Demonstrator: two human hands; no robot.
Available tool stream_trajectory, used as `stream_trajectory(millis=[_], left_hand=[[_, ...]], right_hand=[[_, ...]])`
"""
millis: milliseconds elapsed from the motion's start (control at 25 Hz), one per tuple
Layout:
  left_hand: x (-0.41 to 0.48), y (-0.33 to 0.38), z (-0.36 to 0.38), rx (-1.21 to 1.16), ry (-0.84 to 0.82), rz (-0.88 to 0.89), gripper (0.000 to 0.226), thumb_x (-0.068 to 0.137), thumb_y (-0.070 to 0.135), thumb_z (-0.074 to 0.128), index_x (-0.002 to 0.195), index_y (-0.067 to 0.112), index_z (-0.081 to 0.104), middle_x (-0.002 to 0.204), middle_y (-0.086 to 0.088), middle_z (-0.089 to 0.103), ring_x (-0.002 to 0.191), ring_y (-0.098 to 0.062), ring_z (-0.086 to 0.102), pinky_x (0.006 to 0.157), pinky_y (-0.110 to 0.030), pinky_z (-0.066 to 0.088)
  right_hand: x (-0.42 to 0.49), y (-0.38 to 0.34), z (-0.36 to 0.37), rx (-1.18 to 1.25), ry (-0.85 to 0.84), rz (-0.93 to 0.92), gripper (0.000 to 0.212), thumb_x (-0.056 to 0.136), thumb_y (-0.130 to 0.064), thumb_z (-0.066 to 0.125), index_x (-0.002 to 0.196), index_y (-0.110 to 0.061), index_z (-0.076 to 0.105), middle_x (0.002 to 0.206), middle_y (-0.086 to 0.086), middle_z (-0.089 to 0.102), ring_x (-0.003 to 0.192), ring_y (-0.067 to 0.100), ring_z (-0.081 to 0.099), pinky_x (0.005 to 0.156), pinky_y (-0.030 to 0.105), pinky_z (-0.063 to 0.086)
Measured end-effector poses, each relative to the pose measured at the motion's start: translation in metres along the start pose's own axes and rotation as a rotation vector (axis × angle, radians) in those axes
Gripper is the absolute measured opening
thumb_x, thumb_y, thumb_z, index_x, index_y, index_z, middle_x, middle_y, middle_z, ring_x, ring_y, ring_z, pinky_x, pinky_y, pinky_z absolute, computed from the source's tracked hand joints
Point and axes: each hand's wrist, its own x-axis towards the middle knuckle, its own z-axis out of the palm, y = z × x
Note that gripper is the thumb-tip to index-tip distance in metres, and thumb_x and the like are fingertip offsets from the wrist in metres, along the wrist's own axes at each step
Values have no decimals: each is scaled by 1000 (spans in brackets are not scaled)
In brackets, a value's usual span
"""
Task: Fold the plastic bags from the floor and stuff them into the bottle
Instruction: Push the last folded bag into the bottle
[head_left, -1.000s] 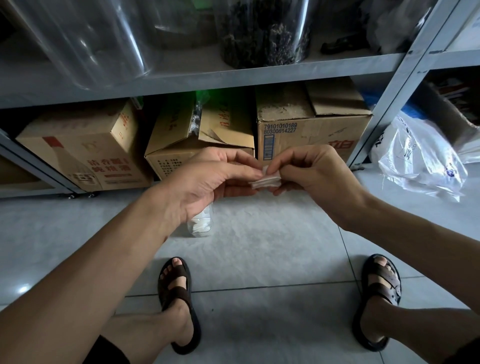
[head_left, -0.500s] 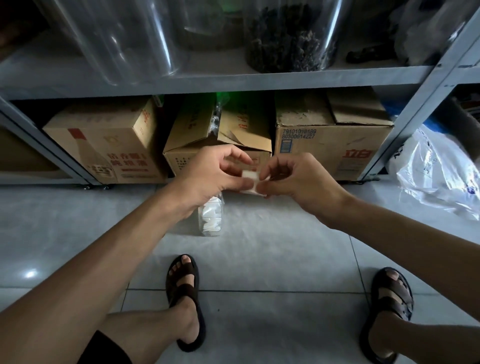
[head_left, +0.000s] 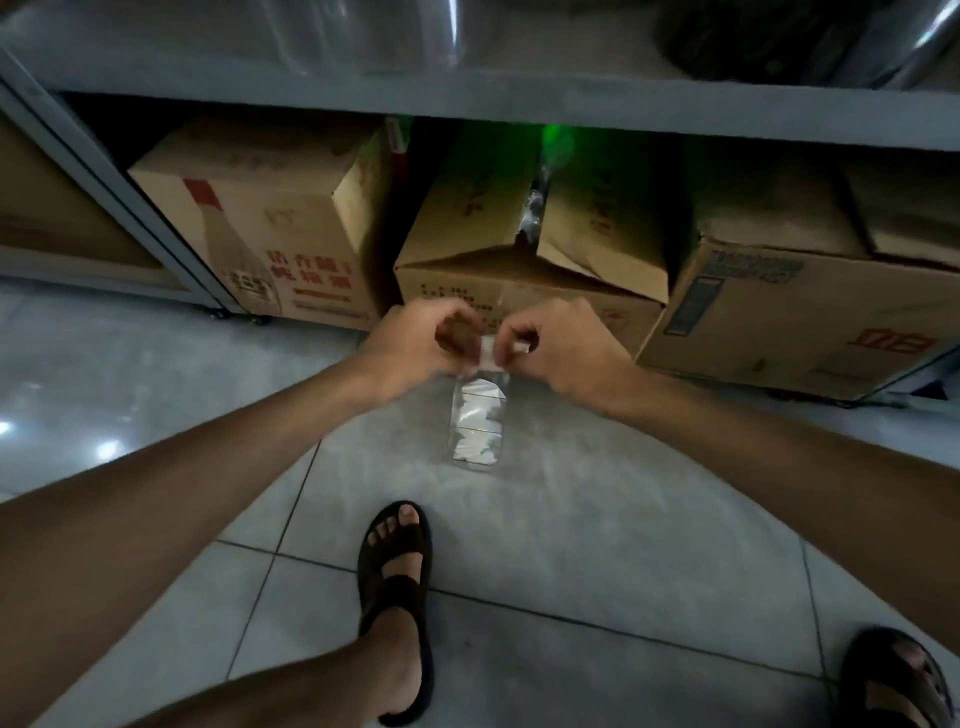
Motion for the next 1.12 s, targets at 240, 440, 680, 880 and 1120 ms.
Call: stream_trajectory(millis=[240,440,680,880,1120], left_hand=[[55,-131,35,308,-50,-310,23,87,14,74,108,10,66,97,-4,68,87,-18,63,71,-25,48],[87,-186,87,285,4,-405,18,90,26,67,94,9,64,85,-8,69,81,-25,67,73,-38,56],[104,-211,113,407,78,-417,17,88,5,54,74,13,57,81,-11,68,80,-30,67,75,-40,57],[105,-218,113,408,76,-377,19,87,1,55,72,12,61,78,-12,69,69,-26,66,70,-42,59],[106,-217,112,332,100,-388,25,88,2,53,67,15,60,66,-6,64,65,-22,67,69,-43,61]], right_hand=[[57,115,108,-310,-51,55,21,89,-5,62,95,-21,74,102,-3,70,91,17,66,78,29,51],[95,150,154,-594,-281,-154,41,87,-4,65,125,-19,66,130,-2,63,116,24,61,90,36,52],[104,163,178,-592,-403,-127,41,84,-1,63,122,-15,63,127,5,62,112,25,63,89,40,55],[109,156,176,-560,-265,-146,49,82,9,50,122,-15,64,129,0,62,106,25,65,88,37,55],[111,167,187,-498,-404,-32,39,79,2,48,110,-13,66,115,7,67,98,26,65,78,33,53]])
